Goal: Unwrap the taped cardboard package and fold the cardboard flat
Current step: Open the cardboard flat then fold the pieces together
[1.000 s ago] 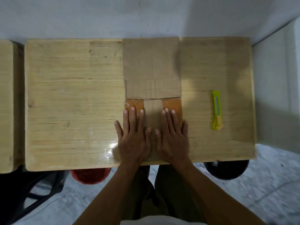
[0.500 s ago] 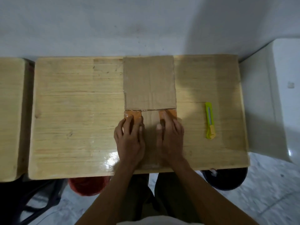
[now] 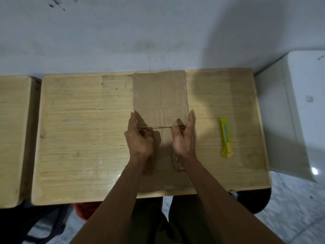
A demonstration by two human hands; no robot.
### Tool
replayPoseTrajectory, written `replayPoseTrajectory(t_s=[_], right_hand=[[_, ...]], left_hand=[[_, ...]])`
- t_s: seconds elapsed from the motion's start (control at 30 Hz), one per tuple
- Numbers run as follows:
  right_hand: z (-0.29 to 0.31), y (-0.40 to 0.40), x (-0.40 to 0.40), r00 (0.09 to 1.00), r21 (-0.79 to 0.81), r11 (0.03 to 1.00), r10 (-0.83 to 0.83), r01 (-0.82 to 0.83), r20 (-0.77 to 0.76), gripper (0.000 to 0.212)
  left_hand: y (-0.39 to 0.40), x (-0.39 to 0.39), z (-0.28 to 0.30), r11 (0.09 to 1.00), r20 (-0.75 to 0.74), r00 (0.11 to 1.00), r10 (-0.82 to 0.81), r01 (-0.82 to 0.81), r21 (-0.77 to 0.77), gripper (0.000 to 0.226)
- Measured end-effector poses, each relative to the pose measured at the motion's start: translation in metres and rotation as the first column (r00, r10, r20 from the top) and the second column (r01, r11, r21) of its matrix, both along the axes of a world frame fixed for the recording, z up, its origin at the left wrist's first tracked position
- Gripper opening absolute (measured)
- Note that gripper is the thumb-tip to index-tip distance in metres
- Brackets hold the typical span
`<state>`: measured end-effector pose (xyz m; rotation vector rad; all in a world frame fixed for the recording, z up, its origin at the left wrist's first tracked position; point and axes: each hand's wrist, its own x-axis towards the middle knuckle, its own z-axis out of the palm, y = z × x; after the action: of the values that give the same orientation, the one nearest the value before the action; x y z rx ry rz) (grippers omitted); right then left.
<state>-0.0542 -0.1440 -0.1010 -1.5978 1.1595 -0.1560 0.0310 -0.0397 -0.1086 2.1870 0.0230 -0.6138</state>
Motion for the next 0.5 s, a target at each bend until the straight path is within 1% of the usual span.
replayPoseTrajectory(t_s=[0.07,0.13,0.2,0.27,0.37,0.43,0.5], right_hand=[[0.001,-0.003,0.002,0.999,0.057,0.998,-0.033,0.033,-0.011,0.071],[0.002,-0.004,0.003,0.997,0.099,0.993,-0.072,0.07,0.018,0.073],[0.001,-0.004,0.003,0.991,0.158,0.982,-0.116,0.103,0.074,0.077],[0.001,-0.007,0.005,0.979,0.229,0.964,-0.166,0.136,0.117,0.079],[0.004,-0.014,0.007,0.954,0.328,0.925,-0.256,0.194,0.158,0.081],[0.005,-0.016,0.007,0.946,0.345,0.917,-0.271,0.199,0.176,0.086],[0.007,-0.017,0.005,0.942,0.345,0.919,-0.271,0.192,0.197,0.092]], left_hand=[[-0.003,0.002,0.004,1.0,-0.042,0.999,0.025,-0.024,0.007,0.088],[-0.002,0.003,0.003,0.997,-0.091,0.994,0.063,-0.066,-0.033,0.083],[-0.001,0.005,0.005,0.984,-0.167,0.98,0.107,-0.129,-0.122,0.08],[-0.002,0.008,0.008,0.95,-0.257,0.951,0.174,-0.23,-0.209,0.08],[-0.002,0.008,0.011,0.897,-0.345,0.912,0.224,-0.331,-0.293,0.071],[-0.002,0.008,0.011,0.864,-0.378,0.897,0.228,-0.366,-0.347,0.065],[0.0,0.009,0.011,0.855,-0.382,0.898,0.217,-0.364,-0.369,0.056]])
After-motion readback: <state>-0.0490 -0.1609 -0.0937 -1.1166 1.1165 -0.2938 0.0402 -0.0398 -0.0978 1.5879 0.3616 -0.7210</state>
